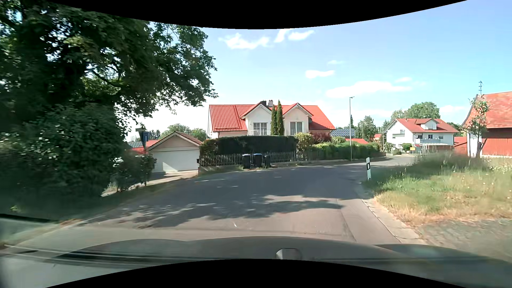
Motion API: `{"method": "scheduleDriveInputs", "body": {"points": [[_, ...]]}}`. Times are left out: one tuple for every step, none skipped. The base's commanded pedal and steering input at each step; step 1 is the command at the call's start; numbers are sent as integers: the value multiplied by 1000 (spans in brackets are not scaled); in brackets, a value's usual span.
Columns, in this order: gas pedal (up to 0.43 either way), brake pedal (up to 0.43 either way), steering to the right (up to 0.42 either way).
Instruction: Follow the waypoints while adhering to traffic rules and regulations
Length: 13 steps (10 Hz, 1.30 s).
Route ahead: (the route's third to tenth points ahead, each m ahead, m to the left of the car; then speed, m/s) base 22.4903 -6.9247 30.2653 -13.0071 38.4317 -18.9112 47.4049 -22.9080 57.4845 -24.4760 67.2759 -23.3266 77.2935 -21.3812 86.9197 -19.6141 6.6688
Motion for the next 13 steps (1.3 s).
{"method": "scheduleDriveInputs", "body": {"points": [[0, 6, 115], [0, 6, 116], [0, 6, 122], [0, 6, 127], [0, 6, 133], [0, 6, 140], [0, 6, 141], [0, 6, 141], [0, 6, 141], [0, 6, 144], [0, 6, 156], [0, 6, 170], [0, 6, 180]]}}
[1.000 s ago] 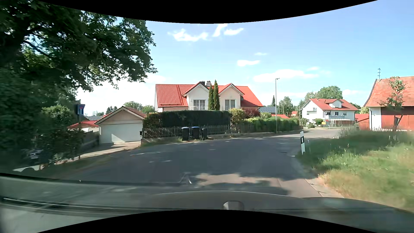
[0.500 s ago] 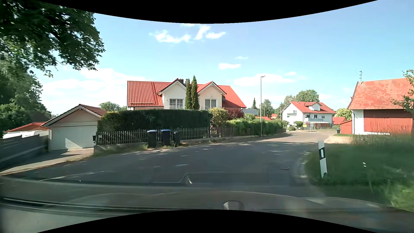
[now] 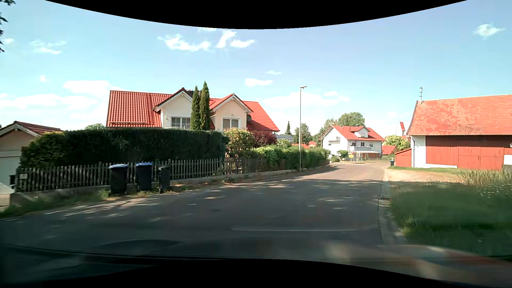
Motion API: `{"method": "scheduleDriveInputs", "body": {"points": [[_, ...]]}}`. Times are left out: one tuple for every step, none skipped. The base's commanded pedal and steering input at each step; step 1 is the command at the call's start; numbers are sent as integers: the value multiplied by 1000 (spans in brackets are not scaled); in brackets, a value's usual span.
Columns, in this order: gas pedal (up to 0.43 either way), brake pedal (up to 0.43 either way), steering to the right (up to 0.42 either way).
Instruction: Follow the waypoints while adhering to traffic rules and regulations
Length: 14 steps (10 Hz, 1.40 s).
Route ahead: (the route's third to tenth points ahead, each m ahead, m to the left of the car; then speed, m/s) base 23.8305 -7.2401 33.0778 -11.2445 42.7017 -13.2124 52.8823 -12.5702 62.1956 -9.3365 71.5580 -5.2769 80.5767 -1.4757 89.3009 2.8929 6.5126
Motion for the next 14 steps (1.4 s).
{"method": "scheduleDriveInputs", "body": {"points": [[0, 6, 183], [0, 6, 185], [0, 6, 186], [0, 6, 191], [8, 6, 197], [20, 6, 202], [39, 6, 202], [39, 6, 200], [39, 6, 195], [39, 6, 188], [47, 6, 176], [47, 6, 167], [47, 6, 158], [47, 6, 142]]}}
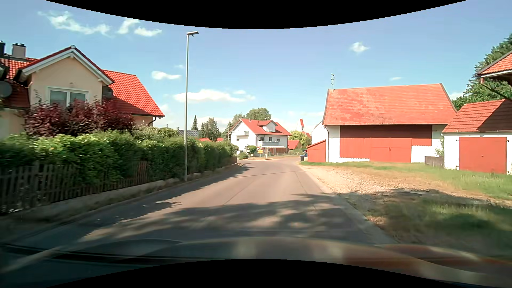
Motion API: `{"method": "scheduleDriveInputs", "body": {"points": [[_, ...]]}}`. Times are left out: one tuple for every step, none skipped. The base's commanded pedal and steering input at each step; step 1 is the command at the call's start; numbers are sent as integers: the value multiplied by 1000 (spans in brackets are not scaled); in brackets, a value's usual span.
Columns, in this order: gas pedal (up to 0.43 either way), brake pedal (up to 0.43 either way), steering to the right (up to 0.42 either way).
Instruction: Follow the waypoints while adhering to traffic rules and regulations
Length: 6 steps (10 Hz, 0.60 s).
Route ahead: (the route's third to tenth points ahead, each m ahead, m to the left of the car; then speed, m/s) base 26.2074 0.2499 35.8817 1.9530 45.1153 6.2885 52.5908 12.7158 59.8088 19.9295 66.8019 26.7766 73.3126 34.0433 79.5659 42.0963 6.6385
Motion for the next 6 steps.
{"method": "scheduleDriveInputs", "body": {"points": [[59, 6, 120], [59, 6, 95], [59, 6, 82], [67, 6, 69], [67, 6, 54], [67, 6, 40]]}}
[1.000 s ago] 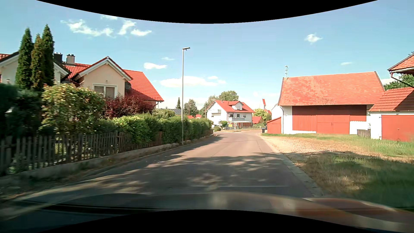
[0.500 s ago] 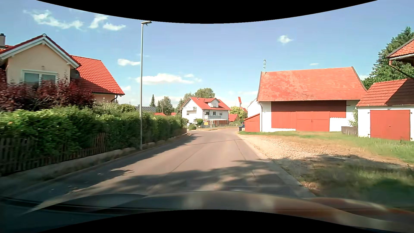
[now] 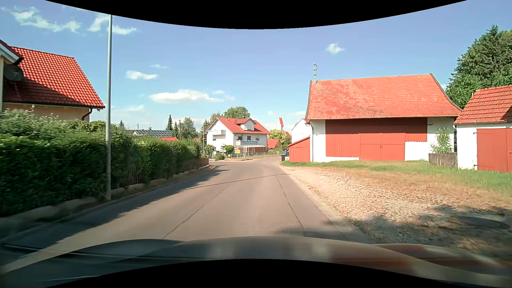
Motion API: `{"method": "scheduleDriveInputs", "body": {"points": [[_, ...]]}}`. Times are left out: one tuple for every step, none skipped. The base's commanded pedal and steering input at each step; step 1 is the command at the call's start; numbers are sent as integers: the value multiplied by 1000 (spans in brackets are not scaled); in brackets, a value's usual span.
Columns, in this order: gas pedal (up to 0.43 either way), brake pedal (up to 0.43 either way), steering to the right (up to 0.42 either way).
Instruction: Follow the waypoints while adhering to traffic rules and regulations
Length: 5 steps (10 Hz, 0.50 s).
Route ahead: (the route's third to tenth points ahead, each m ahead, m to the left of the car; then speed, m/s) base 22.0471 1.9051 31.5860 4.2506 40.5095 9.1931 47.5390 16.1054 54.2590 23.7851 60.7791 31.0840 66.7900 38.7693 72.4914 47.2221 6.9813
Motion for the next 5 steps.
{"method": "scheduleDriveInputs", "body": {"points": [[67, 6, 23], [67, 6, 14], [67, 6, 7], [67, 6, 4], [47, 6, 3]]}}
